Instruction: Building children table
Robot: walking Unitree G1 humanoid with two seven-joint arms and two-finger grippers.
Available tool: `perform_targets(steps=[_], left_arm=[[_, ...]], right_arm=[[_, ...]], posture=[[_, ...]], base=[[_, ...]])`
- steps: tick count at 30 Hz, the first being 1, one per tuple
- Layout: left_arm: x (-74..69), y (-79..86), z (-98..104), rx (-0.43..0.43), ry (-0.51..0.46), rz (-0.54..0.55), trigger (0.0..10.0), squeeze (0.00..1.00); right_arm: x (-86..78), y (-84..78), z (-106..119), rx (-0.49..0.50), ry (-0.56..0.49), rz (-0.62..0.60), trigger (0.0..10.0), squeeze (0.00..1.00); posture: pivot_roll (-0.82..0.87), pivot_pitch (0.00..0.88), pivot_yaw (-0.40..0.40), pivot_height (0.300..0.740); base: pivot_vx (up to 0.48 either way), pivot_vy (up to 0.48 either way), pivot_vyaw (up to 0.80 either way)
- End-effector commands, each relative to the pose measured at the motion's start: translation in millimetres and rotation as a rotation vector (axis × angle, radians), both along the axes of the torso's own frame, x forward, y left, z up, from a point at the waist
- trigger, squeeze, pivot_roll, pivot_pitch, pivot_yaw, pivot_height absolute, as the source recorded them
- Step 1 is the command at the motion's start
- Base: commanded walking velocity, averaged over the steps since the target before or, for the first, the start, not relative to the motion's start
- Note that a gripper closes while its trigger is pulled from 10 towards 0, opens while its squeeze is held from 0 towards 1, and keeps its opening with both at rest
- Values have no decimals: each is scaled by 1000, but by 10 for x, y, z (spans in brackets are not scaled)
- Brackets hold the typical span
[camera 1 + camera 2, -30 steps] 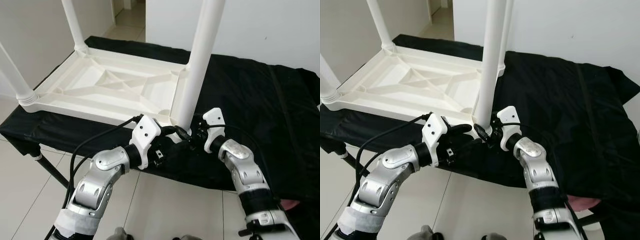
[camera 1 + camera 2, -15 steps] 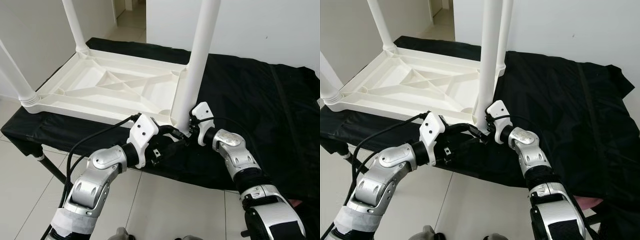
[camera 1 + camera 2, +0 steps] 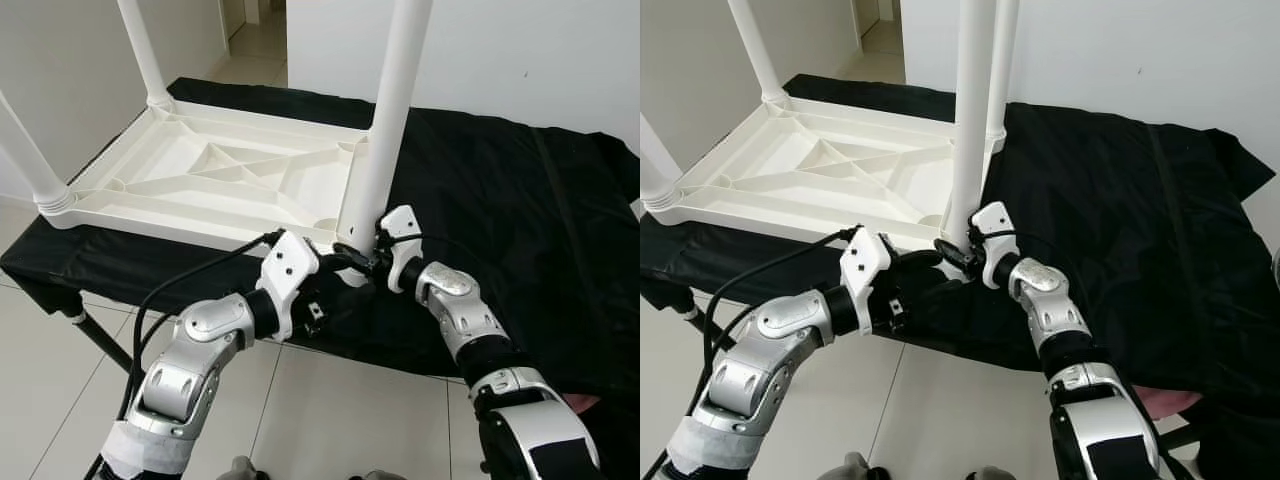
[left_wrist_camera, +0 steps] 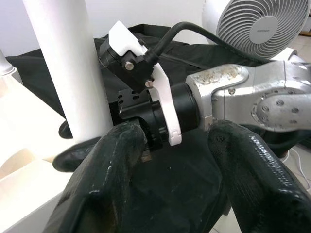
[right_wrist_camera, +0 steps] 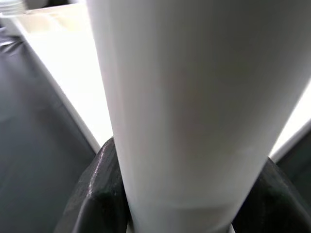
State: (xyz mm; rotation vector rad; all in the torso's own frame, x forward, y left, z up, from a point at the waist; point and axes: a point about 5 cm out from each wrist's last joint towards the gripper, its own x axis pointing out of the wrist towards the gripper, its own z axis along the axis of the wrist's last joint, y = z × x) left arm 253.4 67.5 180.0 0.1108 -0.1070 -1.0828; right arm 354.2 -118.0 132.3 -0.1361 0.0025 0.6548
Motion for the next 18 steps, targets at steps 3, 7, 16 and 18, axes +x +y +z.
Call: perform_targets(steps=[3, 7, 16, 18], left_arm=[[-8, -12, -1, -20, 11, 44, 10000, 0], [-11, -12, -1, -22, 13, 44, 10000, 0], [1, -15, 8, -25, 12, 44, 10000, 0], [5, -14, 11, -25, 10, 45, 10000, 0]], right_arm=[[-13, -104, -67, 70, 43, -273, 0, 0], [-80, -58, -32, 116, 13, -412, 0, 0], [-225, 156, 123, 130, -93, -511, 2353, 0], [-250, 115, 145, 143, -102, -555, 10000, 0]], posture=[[-50, 76, 11, 740], [-52, 79, 10, 740], [-62, 80, 12, 740], [-62, 80, 12, 740]], base=[[0, 0, 0], [0, 0, 0], [0, 0, 0], [0, 0, 0]])
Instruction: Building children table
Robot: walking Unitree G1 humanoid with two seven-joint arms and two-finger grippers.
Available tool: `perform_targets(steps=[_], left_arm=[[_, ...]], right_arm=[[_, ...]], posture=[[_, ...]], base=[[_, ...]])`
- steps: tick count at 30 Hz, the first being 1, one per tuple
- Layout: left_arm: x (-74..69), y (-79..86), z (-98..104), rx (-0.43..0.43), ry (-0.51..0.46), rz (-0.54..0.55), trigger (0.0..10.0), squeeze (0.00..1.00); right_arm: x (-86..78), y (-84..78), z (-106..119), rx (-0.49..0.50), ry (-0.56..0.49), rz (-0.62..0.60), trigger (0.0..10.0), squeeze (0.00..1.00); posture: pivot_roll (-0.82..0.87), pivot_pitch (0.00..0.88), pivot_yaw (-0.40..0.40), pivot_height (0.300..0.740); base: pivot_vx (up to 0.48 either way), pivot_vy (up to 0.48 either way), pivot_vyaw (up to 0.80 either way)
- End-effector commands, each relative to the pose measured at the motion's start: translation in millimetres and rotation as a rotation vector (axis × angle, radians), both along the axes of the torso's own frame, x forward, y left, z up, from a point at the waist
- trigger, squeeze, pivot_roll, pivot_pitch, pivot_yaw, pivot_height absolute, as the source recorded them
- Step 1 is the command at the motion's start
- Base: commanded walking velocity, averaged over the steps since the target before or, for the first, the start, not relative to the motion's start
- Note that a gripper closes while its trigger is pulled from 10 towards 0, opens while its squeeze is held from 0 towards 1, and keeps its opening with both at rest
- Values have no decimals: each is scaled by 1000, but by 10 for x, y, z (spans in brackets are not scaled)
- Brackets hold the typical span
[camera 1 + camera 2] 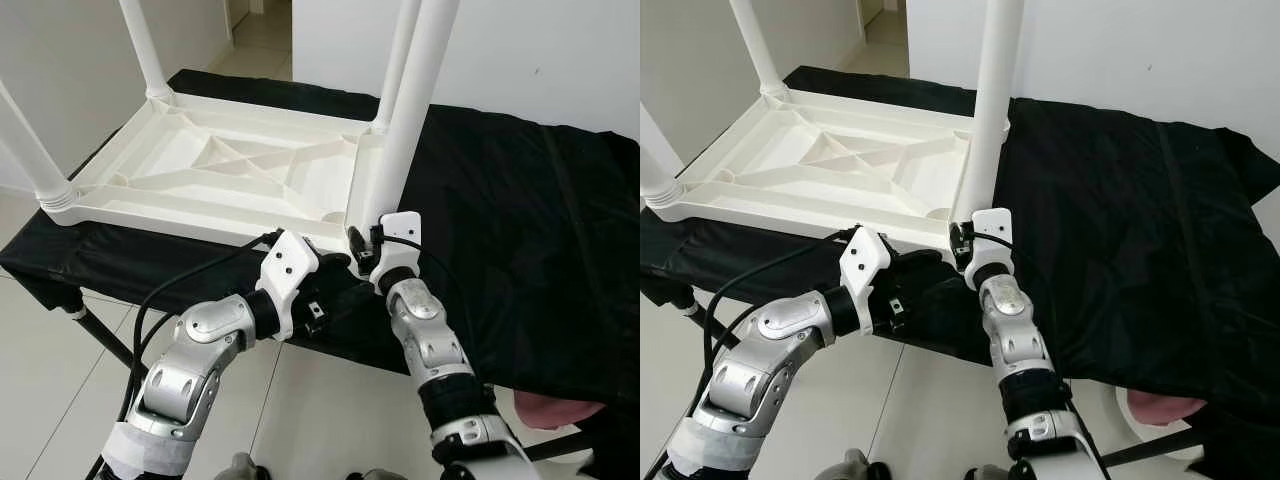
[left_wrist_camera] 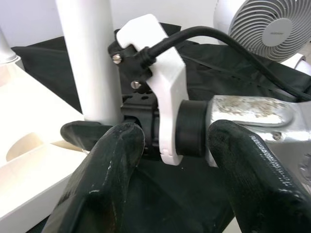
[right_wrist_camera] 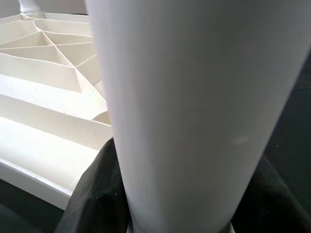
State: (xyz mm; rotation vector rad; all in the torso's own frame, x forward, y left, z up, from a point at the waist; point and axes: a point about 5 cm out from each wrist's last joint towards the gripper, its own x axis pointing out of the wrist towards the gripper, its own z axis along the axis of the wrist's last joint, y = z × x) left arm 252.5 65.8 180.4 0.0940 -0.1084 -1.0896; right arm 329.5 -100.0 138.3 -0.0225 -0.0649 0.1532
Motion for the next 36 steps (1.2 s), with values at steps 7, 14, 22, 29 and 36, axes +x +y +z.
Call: perform_targets(steps=[7, 14, 22, 29, 36], left_arm=[[13, 8, 14, -14, 0, 56, 10000, 0], [7, 15, 24, -16, -2, 57, 10000, 0], [-24, 20, 140, -47, -21, 48, 10000, 0], [-43, 49, 231, -66, -50, 39, 10000, 0], [-36, 65, 307, -76, -80, 38, 10000, 0]], right_arm=[[-97, -130, 193, 52, -111, -106, 10000, 1000], [-205, -154, 250, 53, -153, -109, 10000, 0], [-599, -308, 249, 18, -191, -10, 10000, 0], [-810, -366, 245, 14, -185, 151, 0, 0], [-836, -294, 197, 50, -124, 302, 0, 0]], posture=[[-62, 83, 15, 740], [-62, 89, 18, 740], [-62, 100, 24, 740], [-63, 108, 33, 740], [-54, 113, 31, 740]], base=[[0, 0, 0], [0, 0, 0], [0, 0, 0], [0, 0, 0], [0, 0, 0]])
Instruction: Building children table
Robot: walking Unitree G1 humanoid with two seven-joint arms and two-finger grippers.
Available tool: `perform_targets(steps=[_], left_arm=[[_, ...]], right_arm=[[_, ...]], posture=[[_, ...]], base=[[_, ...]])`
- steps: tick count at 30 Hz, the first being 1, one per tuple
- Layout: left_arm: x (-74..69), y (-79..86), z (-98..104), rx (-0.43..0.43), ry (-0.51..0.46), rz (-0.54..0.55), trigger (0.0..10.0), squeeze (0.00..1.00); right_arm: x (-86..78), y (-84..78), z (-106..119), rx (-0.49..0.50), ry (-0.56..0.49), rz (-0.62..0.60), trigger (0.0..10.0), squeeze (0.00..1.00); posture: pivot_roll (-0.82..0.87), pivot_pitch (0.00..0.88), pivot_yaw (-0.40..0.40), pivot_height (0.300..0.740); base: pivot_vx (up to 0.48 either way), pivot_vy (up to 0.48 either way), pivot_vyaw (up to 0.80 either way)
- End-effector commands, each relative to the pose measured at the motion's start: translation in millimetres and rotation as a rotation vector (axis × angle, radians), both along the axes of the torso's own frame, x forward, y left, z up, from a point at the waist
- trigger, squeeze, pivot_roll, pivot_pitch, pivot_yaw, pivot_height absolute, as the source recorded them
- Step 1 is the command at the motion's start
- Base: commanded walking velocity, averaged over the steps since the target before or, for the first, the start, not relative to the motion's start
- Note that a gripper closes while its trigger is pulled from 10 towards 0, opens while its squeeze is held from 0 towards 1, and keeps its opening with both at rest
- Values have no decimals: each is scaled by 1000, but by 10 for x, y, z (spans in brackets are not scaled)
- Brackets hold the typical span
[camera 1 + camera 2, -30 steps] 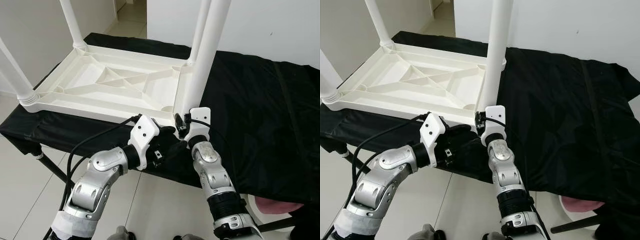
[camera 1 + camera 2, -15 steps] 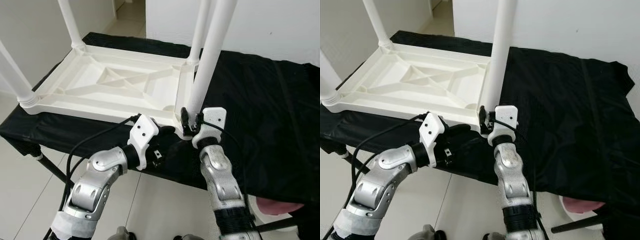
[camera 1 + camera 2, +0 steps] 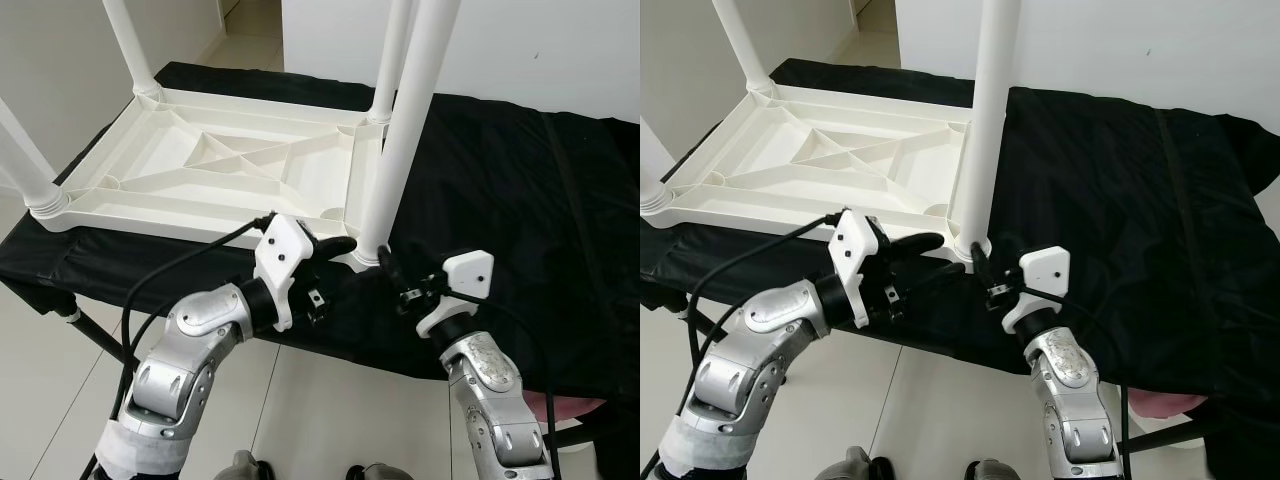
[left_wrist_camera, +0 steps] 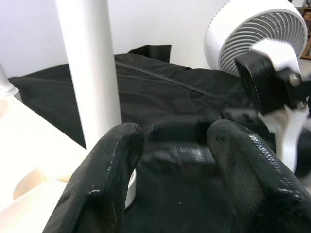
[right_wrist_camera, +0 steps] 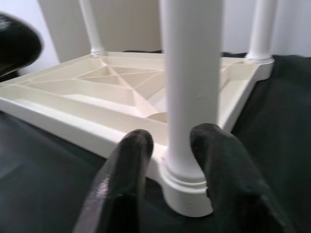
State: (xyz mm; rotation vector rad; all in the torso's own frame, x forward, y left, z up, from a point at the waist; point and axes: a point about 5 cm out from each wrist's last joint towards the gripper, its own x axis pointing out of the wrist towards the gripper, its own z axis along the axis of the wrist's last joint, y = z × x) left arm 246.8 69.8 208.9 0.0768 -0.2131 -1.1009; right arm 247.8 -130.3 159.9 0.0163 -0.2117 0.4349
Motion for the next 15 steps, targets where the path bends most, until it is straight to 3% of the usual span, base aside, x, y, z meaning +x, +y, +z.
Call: perform_targets(steps=[1, 3, 4, 6, 7, 10, 12, 15], left_arm=[[28, 35, 49, -28, 0, 61, 10000, 0], [33, 43, 82, -42, -3, 69, 10000, 0], [42, 55, 108, -45, -10, 85, 10000, 0], [42, 55, 108, -45, -10, 85, 10000, 0], [54, 69, 125, -41, -15, 105, 10000, 0], [102, 122, 172, -31, -38, 164, 10000, 0], [102, 122, 172, -31, -38, 164, 10000, 0], [142, 169, 211, -28, -55, 202, 10000, 0]], right_arm=[[-16, 37, -34, 18, 40, 54, 0, 0], [12, 56, -51, 11, 51, 77, 0, 0], [51, 72, -72, 17, 74, 98, 2588, 0], [51, 72, -72, 17, 74, 98, 2588, 0], [101, 91, -93, 14, 92, 121, 9843, 0], [276, 82, -110, 11, 105, 135, 10000, 0], [276, 82, -110, 11, 105, 135, 10000, 0], [403, 51, -91, 2, 98, 131, 10000, 0]], posture=[[-44, 114, 28, 740], [-34, 115, 23, 740], [-34, 115, 23, 740], [-34, 115, 23, 740], [-23, 115, 18, 740], [-6, 113, 11, 740], [-6, 113, 11, 740], [-6, 113, 11, 740]], base=[[0, 0, 0], [0, 0, 0], [0, 0, 0], [0, 0, 0], [0, 0, 0], [0, 0, 0], [0, 0, 0], [0, 0, 0]])
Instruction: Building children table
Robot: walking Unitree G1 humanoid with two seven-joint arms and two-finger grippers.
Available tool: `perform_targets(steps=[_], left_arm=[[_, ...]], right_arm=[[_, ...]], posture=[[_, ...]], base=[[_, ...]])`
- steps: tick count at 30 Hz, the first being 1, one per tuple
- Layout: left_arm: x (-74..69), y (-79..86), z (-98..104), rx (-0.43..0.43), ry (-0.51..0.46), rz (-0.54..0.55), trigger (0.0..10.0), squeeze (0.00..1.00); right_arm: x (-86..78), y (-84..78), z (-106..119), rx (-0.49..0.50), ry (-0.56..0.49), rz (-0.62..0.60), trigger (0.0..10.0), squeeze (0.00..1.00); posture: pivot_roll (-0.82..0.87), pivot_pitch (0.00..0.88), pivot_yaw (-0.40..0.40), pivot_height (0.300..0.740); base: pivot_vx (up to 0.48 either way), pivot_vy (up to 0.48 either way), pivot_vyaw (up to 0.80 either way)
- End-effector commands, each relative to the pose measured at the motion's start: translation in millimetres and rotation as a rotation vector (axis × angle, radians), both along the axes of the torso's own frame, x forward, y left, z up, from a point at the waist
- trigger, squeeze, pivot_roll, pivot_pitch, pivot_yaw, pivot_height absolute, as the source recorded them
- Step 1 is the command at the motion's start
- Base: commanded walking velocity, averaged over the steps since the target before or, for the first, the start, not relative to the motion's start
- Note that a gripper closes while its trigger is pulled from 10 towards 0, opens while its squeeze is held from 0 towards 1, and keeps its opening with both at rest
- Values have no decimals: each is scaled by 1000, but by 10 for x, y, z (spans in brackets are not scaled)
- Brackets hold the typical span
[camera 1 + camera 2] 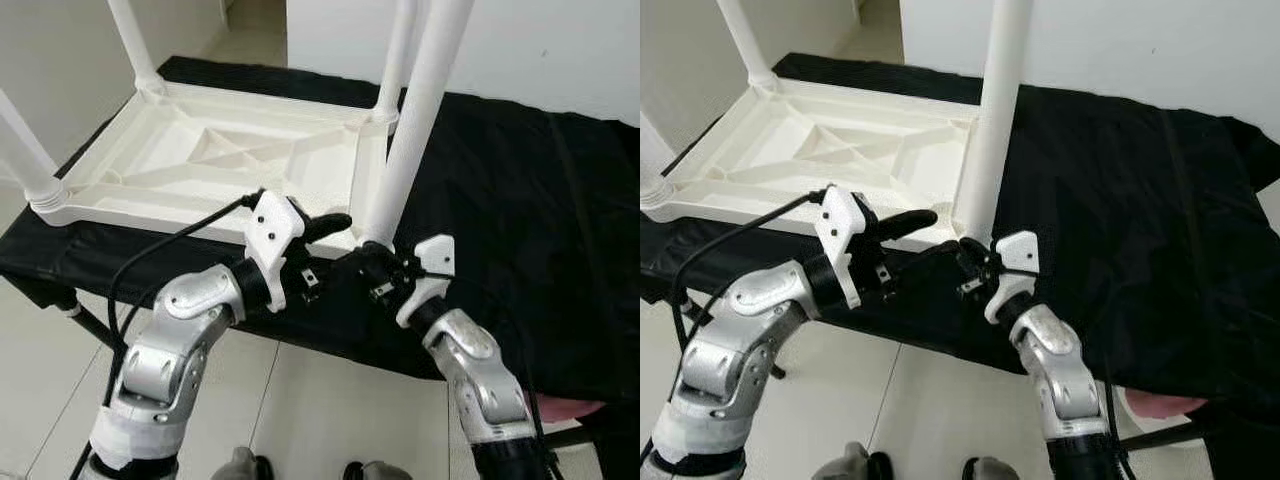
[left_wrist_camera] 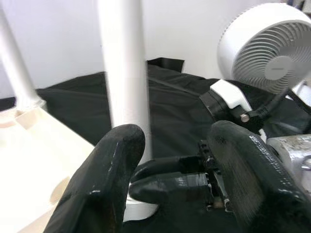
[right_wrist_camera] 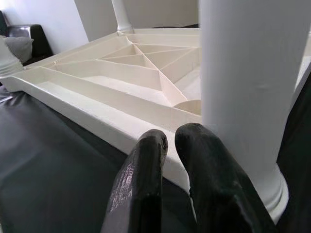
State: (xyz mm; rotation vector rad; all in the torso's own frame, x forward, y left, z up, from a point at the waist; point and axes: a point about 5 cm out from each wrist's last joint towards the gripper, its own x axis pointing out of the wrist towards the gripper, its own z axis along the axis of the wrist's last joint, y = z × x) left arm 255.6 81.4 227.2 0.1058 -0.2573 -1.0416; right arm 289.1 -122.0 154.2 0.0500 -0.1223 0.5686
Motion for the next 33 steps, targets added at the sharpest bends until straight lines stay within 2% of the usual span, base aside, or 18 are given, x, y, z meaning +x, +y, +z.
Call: perform_targets(steps=[1, 5, 7, 9, 12, 13, 16, 17, 19, 20, 21, 22, 23, 24, 27, 29, 33], left_arm=[[103, 89, 39, -31, 11, 174, 10000, 0], [124, 99, 46, -37, 15, 184, 10000, 0], [188, 126, 45, -34, 22, 230, 10000, 0], [225, 147, 37, -27, 23, 259, 10000, 0], [225, 147, 37, -27, 23, 259, 10000, 0], [298, 184, -4, -11, 44, 311, 10000, 0], [298, 184, -4, -11, 44, 311, 10000, 0], [364, 219, -44, 0, 55, 357, 10000, 0], [364, 219, -44, 0, 55, 357, 10000, 0], [447, 255, -103, 24, 66, 409, 10000, 0], [447, 255, -103, 24, 66, 409, 10000, 0], [516, 276, -145, 43, 75, 444, 10000, 0], [516, 276, -145, 43, 75, 444, 10000, 0], [597, 299, -172, 65, 79, 481, 10000, 0], [664, 323, -192, 90, 82, 510, 10000, 0], [785, 386, -238, 146, 88, 565, 10000, 0], [825, 408, -263, 175, 87, 582, 10000, 0]], right_arm=[[115, -78, -14, -8, 1, -17, 10000, 0], [165, -102, -7, -10, 0, -25, 10000, 0], [289, -200, 15, -15, 4, -52, 10000, 0], [321, -235, 26, -16, 4, -63, 10000, 0], [321, -235, 26, -16, 4, -63, 10000, 0], [353, -291, 41, -23, 1, -86, 10000, 0], [353, -291, 41, -23, 1, -86, 10000, 0], [370, -354, 53, -36, -4, -116, 10000, 0], [370, -354, 53, -36, -4, -116, 10000, 0], [383, -442, 68, -40, -13, -158, 10000, 0], [383, -442, 68, -40, -13, -158, 10000, 0], [382, -523, 83, -38, -19, -193, 10000, 0], [382, -523, 83, -38, -19, -193, 10000, 0], [376, -615, 94, -40, -24, -231, 10000, 0], [380, -693, 100, -43, -29, -258, 10000, 0], [384, -794, 127, -54, -43, -288, 10000, 0], [386, -812, 142, -54, -53, -287, 10000, 0]], posture=[[0, 113, 7, 740], [0, 113, 7, 740], [7, 109, -10, 740], [7, 109, -10, 740], [7, 109, -10, 740], [3, 115, -13, 740], [3, 115, -13, 740], [-9, 121, -11, 740], [-9, 121, -11, 740], [-33, 123, -2, 740], [-33, 123, -2, 740], [-42, 121, 1, 740], [-42, 121, 1, 740], [-56, 118, 7, 740], [-63, 116, 11, 740], [-83, 115, 19, 740], [-83, 115, 19, 740]], base=[[0, 0, 0], [0, 0, 0], [0, 0, 0], [0, 0, 0], [0, 0, 0], [0, 0, 0], [0, 0, 0], [0, 0, 0], [0, 0, 0], [0, 0, 0], [0, 0, 0], [0, 0, 0], [0, 0, 0], [0, 0, 0], [0, 0, 0], [0, 0, 0], [0, 0, 0]])
